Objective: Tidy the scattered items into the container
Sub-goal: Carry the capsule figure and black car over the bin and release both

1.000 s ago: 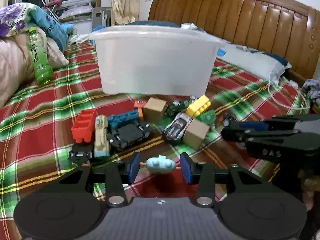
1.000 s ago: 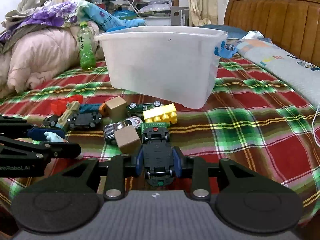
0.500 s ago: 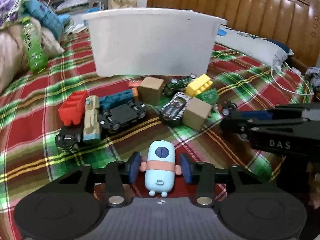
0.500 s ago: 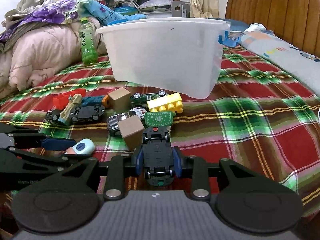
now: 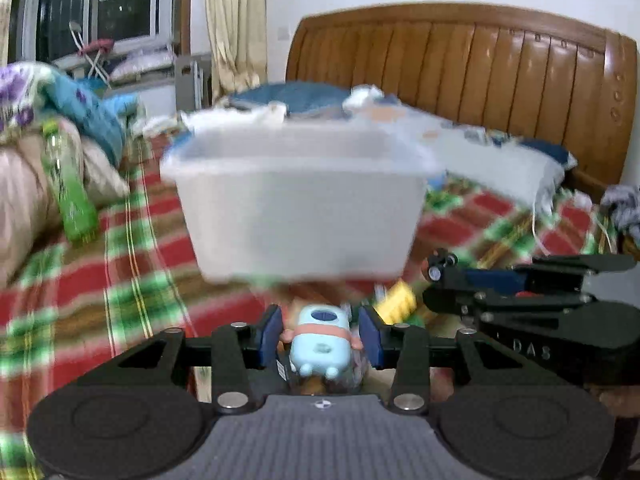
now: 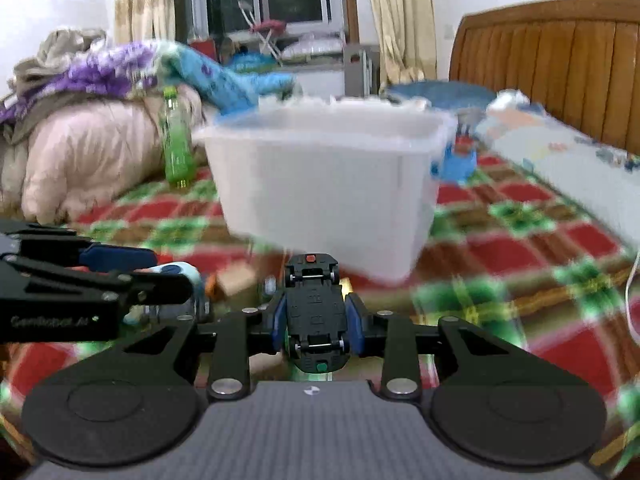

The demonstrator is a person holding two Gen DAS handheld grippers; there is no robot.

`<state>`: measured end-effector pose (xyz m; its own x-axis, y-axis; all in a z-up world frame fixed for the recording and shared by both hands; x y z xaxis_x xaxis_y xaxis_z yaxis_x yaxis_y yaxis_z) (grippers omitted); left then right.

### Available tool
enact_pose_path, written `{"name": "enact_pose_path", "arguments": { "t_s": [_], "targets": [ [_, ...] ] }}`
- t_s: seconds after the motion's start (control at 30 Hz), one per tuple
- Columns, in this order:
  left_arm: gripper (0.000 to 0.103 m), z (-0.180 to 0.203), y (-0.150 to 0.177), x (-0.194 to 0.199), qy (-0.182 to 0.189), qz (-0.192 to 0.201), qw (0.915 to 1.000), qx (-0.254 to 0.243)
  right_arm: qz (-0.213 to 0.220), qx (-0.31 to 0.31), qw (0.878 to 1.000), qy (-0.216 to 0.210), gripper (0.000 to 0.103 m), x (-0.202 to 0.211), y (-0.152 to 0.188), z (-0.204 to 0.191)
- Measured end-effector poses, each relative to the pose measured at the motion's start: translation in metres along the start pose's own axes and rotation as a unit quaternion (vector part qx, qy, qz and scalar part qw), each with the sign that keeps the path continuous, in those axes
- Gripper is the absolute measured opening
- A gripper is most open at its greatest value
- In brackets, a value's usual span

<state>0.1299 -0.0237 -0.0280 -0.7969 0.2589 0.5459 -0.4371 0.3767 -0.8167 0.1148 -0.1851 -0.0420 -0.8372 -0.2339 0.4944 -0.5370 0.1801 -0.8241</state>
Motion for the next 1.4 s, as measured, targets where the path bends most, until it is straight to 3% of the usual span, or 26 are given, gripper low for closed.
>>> {"name": "enact_pose_path", "arguments": {
  "t_s": [0.03,0.23,0.3,0.37,0.43,0.5,0.57,0.67,0.77,0.9,0.97,1.13,1.4],
  "targets": [
    [0.016,-0.004,-0.010,-0.002,0.000,0.005,1.0000,0.001,0.009,0.002,1.000,-0.002,0.034,0.000,-0.008,-0.001],
    [0.018,-0.015,-0.034,-0.009,-0.004,0.024,0.9996,0.012,0.049,0.001,0.999,-0.010,0.034,-0.002,-0.044,-0.006],
    [0.024,-0.015,-0.026,-0.012,0.007,0.013,0.9996,0.022,0.047,0.003,0.999,-0.011,0.034,-0.004,-0.042,-0.007],
    [0.051,-0.008,-0.012,-0.011,0.037,0.001,0.9989,0.030,0.040,0.003,0.999,-0.012,0.034,-0.006,-0.035,-0.005],
    [0.064,0.010,0.011,-0.009,0.046,-0.012,0.9988,0.006,0.031,0.000,0.999,-0.011,0.034,-0.006,-0.026,-0.003],
    [0.064,0.028,0.038,-0.015,0.048,-0.042,0.9977,-0.025,0.020,-0.008,1.000,-0.011,0.035,-0.008,-0.018,0.001],
    [0.064,0.040,0.060,-0.023,0.057,-0.075,0.9953,-0.024,0.011,-0.013,1.000,-0.011,0.034,-0.008,-0.012,0.003],
    [0.065,0.048,0.073,-0.035,0.054,-0.089,0.9944,-0.020,0.005,-0.014,1.000,-0.007,0.035,-0.005,-0.004,0.005],
    [0.076,0.047,0.072,-0.054,0.035,-0.081,0.9950,-0.048,0.002,-0.017,1.000,-0.004,0.035,-0.002,-0.001,0.008],
    [0.072,0.052,0.069,-0.057,0.049,-0.046,0.9937,-0.090,0.000,-0.015,1.000,-0.001,0.035,0.004,0.001,0.009],
    [0.054,0.052,0.072,-0.050,0.067,-0.050,0.9930,-0.083,0.001,-0.013,1.000,0.001,0.035,0.006,0.002,0.009],
    [0.046,0.063,0.082,-0.033,0.069,-0.045,0.9910,-0.106,-0.001,-0.019,1.000,0.001,0.035,0.003,0.004,0.011],
    [0.045,0.064,0.062,-0.021,0.051,-0.020,0.9926,-0.109,0.003,-0.007,1.000,0.000,0.035,0.007,0.002,0.005]
  ]
}}
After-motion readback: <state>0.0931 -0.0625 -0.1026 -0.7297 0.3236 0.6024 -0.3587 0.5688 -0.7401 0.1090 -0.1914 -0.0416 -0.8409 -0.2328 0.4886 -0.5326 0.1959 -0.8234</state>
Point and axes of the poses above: each gripper's, at about its wrist camera, not at the fingertips, and x roughly against the way its jaws point, z to its right, y to its underside, the point moved 4 cm from there along -x, roughly the way its jaws point, and after that the axes turned 14 degrees about -x, right-handed, at the moved point
